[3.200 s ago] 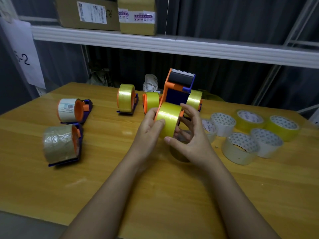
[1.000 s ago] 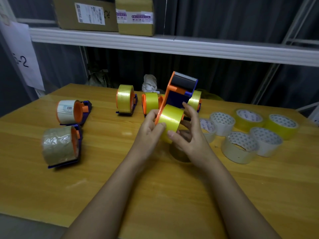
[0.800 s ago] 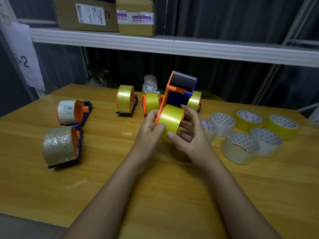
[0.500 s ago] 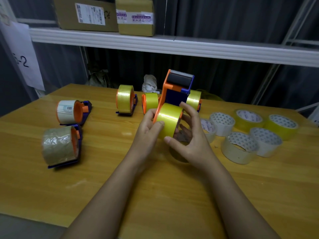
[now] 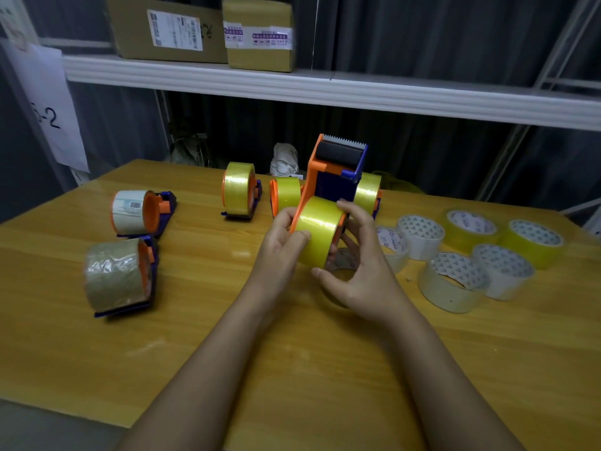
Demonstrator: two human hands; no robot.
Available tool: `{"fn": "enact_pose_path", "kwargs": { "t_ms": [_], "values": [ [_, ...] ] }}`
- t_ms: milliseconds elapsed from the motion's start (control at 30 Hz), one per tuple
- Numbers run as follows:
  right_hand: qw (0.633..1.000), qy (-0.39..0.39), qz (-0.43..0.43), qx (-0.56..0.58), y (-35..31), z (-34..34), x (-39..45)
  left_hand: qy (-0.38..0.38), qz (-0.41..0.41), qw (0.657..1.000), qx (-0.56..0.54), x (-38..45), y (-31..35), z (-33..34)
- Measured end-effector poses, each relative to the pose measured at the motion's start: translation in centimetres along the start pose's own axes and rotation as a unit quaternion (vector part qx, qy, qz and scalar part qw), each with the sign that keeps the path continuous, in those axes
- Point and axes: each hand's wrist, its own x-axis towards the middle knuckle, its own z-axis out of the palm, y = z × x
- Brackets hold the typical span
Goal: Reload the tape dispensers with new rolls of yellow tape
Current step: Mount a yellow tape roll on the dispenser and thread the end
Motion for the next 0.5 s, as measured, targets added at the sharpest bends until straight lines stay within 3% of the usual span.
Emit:
{"fn": "enact_pose_path", "kwargs": {
  "t_ms": [167,500],
  "values": [
    [0.992,0.01,0.06,0.107,-0.27,0.13,0.03,0.019,0.01,1.0,0.019,0.1,-0.4,-0.04],
    [0.999,0.012,0.015,-0.03,-0.06,-0.04,0.04,-0.015,0.031,0.999,-0.017,-0.1,0.14,-0.05]
  ]
}}
